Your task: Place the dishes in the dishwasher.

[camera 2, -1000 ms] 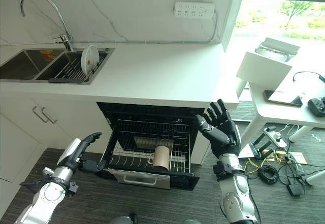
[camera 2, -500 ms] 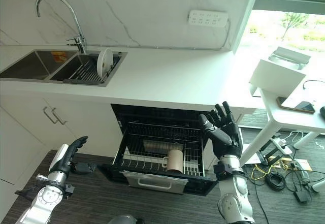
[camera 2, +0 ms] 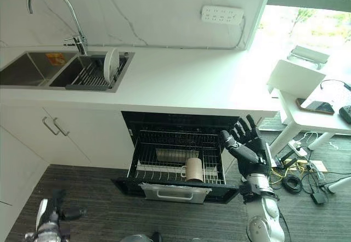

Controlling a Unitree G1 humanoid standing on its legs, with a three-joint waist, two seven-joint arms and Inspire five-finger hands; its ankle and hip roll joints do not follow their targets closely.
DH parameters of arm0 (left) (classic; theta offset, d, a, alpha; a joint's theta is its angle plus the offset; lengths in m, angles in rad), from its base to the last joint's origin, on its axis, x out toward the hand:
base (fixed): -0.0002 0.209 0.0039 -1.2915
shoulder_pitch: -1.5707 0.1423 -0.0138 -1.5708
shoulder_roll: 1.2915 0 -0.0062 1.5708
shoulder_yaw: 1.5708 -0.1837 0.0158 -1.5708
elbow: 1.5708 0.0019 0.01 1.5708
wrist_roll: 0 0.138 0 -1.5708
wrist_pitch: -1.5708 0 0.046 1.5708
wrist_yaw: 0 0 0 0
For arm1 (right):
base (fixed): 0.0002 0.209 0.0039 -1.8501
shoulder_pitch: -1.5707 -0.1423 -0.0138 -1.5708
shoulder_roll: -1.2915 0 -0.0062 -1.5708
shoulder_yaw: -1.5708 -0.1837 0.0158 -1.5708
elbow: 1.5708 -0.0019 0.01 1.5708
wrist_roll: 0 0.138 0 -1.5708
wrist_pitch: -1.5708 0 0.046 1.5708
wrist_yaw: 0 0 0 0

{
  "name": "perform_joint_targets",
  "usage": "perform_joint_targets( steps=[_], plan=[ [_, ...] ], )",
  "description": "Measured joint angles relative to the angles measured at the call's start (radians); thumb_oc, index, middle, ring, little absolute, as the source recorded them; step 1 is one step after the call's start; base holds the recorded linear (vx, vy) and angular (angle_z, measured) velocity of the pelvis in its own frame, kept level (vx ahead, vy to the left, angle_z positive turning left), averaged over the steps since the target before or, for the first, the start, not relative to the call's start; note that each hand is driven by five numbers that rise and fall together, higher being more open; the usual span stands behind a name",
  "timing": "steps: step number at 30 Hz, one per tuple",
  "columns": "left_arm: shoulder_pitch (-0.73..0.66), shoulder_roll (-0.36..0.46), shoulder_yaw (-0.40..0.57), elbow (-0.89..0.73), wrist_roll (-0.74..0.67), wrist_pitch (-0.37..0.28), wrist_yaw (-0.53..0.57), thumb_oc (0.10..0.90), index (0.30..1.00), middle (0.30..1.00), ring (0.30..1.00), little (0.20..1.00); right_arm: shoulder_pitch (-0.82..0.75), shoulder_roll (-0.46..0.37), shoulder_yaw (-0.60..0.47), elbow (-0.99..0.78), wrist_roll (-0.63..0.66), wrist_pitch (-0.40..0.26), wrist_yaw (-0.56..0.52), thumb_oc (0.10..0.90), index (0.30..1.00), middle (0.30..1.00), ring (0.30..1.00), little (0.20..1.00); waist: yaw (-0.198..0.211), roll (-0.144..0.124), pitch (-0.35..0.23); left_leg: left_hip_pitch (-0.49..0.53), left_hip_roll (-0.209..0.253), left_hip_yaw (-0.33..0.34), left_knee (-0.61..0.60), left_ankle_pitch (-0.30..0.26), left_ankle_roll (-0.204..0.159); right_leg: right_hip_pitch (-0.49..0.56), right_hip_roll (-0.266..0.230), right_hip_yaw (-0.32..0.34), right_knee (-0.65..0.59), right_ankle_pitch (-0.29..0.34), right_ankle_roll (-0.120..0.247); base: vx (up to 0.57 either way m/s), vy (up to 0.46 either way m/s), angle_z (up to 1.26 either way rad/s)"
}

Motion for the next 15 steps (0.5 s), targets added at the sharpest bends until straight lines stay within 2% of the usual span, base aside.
perform_joint_targets(
  steps=[1, 2, 3, 4, 5, 6, 7, 8, 9, 10, 11, 12, 14, 15],
  plan=[
    [0.008, -0.015, -0.007, 0.007, 0.000, -0.003, 0.000, 0.800, 0.900, 0.900, 0.900, 0.900, -0.002, 0.000, 0.000, 0.000, 0.005, 0.000, 0.011, 0.800, 0.900, 0.900, 0.900, 0.900, 0.000, -0.002, 0.002, 0.014, -0.008, 0.000, -0.024, 0.013, -0.002, -0.004, -0.008, 0.000, 0.015, -0.009, -0.002, -0.03, -0.063, -0.03],
    [0.021, -0.020, -0.030, 0.016, -0.001, -0.021, 0.000, 0.800, 0.900, 0.900, 0.900, 0.900, -0.004, -0.001, 0.008, 0.000, 0.010, 0.000, 0.020, 0.800, 0.900, 0.900, 0.900, 0.900, 0.009, 0.000, 0.006, 0.027, -0.011, 0.018, -0.048, 0.029, -0.042, -0.025, -0.009, -0.002, 0.066, -0.032, -0.017, -0.06, -0.029, -0.34],
    [0.030, -0.022, -0.044, 0.023, -0.004, -0.044, 0.000, 0.800, 0.900, 0.900, 0.900, 0.900, -0.024, 0.003, 0.028, 0.003, 0.010, -0.001, 0.021, 0.800, 0.900, 0.900, 0.900, 0.900, 0.047, -0.024, 0.023, 0.014, -0.020, 0.044, -0.005, 0.047, -0.128, -0.071, -0.006, -0.016, 0.138, -0.063, -0.065, -0.02, 0.043, -0.33],
    [0.000, -0.011, -0.045, 0.025, -0.018, -0.074, 0.000, 0.800, 0.900, 0.900, 0.900, 0.900, -0.061, 0.009, 0.042, 0.005, 0.010, -0.002, 0.021, 0.800, 0.900, 0.900, 0.900, 0.900, 0.046, -0.072, 0.071, -0.129, -0.024, 0.033, 0.247, 0.094, -0.158, -0.094, -0.005, -0.027, 0.146, -0.081, -0.112, 0.04, 0.108, 0.17],
    [-0.053, -0.033, -0.066, 0.069, -0.036, -0.084, -0.006, 0.800, 0.900, 0.900, 0.900, 0.900, -0.080, 0.001, 0.035, 0.016, 0.008, -0.002, 0.028, 0.800, 0.900, 0.900, 0.900, 0.900, 0.025, -0.061, 0.117, -0.226, -0.011, -0.007, 0.417, 0.102, -0.127, -0.064, -0.010, -0.031, 0.142, -0.052, -0.126, 0.07, 0.189, 0.34],
    [-0.063, -0.052, -0.094, 0.098, -0.042, -0.087, -0.026, 0.800, 0.900, 0.900, 0.900, 0.900, -0.103, 0.012, 0.034, 0.040, 0.000, 0.004, 0.027, 0.800, 0.900, 0.900, 0.900, 0.900, 0.033, -0.046, 0.120, -0.259, 0.010, -0.027, 0.413, 0.053, -0.061, -0.070, 0.001, -0.011, 0.134, -0.061, -0.113, 0.08, 0.223, -0.09],
    [-0.055, -0.069, -0.124, 0.125, -0.063, -0.085, -0.049, 0.800, 0.900, 0.900, 0.900, 0.900, -0.118, 0.028, 0.039, 0.036, -0.020, 0.008, 0.031, 0.800, 0.900, 0.900, 0.900, 0.900, 0.035, -0.028, 0.121, -0.242, 0.046, -0.043, 0.300, 0.032, -0.037, -0.064, 0.020, 0.006, 0.092, -0.039, -0.081, 0.14, 0.330, -0.74],
    [-0.056, -0.092, -0.121, 0.135, -0.083, -0.088, -0.059, 0.800, 0.900, 0.900, 0.900, 0.900, -0.121, 0.024, 0.037, 0.026, -0.029, 0.008, 0.032, 0.800, 0.900, 0.900, 0.900, 0.900, 0.034, -0.003, 0.120, -0.207, 0.069, -0.059, 0.181, 0.032, -0.041, -0.051, 0.022, 0.002, 0.058, -0.001, -0.076, 0.18, 0.368, -0.67],
    [-0.061, -0.103, -0.122, 0.147, -0.103, -0.094, -0.068, 0.800, 0.900, 0.900, 0.900, 0.900, -0.121, 0.021, 0.037, 0.025, -0.030, 0.008, 0.031, 0.800, 0.900, 0.900, 0.900, 0.900, 0.024, 0.000, 0.120, -0.169, 0.078, -0.066, 0.097, 0.042, -0.060, -0.045, 0.026, 0.009, 0.047, 0.008, -0.083, 0.18, 0.343, -0.34],
    [-0.086, -0.138, -0.108, 0.229, -0.148, -0.133, -0.080, 0.800, 0.900, 0.900, 0.900, 0.900, -0.121, 0.012, 0.037, 0.026, -0.044, 0.008, 0.024, 0.800, 0.900, 0.900, 0.900, 0.900, 0.013, 0.011, 0.120, -0.114, 0.096, -0.096, -0.028, 0.063, -0.092, -0.035, 0.039, 0.027, 0.033, 0.012, -0.080, 0.16, 0.308, -0.36],
    [-0.120, -0.166, -0.092, 0.295, -0.180, -0.145, -0.100, 0.800, 0.900, 0.900, 0.900, 0.900, -0.123, 0.000, 0.038, 0.026, -0.052, 0.010, 0.020, 0.800, 0.900, 0.900, 0.900, 0.900, 0.016, 0.028, 0.119, -0.086, 0.115, -0.108, -0.091, 0.080, -0.114, -0.030, 0.045, 0.042, 0.028, 0.014, -0.084, 0.16, 0.389, -0.51],
    [-0.157, -0.203, -0.084, 0.377, -0.241, -0.150, -0.138, 0.800, 0.900, 0.900, 0.900, 0.900, -0.130, -0.016, 0.038, 0.033, -0.068, 0.018, 0.019, 0.800, 0.900, 0.900, 0.900, 0.900, 0.014, 0.035, 0.123, -0.100, 0.160, -0.148, -0.067, 0.090, -0.126, -0.021, 0.057, 0.060, 0.028, 0.009, -0.077, 0.14, 0.417, -0.56],
    [-0.178, -0.238, -0.065, 0.453, -0.276, -0.171, -0.178, 0.800, 0.900, 0.900, 0.900, 0.900, -0.130, -0.024, 0.038, 0.033, -0.068, 0.026, 0.013, 0.800, 0.900, 0.900, 0.900, 0.900, 0.015, 0.033, 0.124, -0.114, 0.207, -0.156, -0.052, 0.096, -0.132, -0.010, 0.056, 0.071, 0.029, 0.005, -0.071, 0.07, 0.355, -0.37],
    [-0.179, -0.239, -0.059, 0.460, -0.273, -0.193, -0.190, 0.800, 0.900, 0.900, 0.900, 0.900, -0.128, -0.038, 0.036, 0.033, -0.068, 0.027, 0.009, 0.800, 0.900, 0.900, 0.900, 0.900, 0.012, 0.041, 0.120, -0.120, 0.223, -0.149, -0.036, 0.100, -0.133, -0.006, 0.054, 0.070, 0.029, 0.006, -0.073, 0.03, 0.328, -0.07]
  ],
)
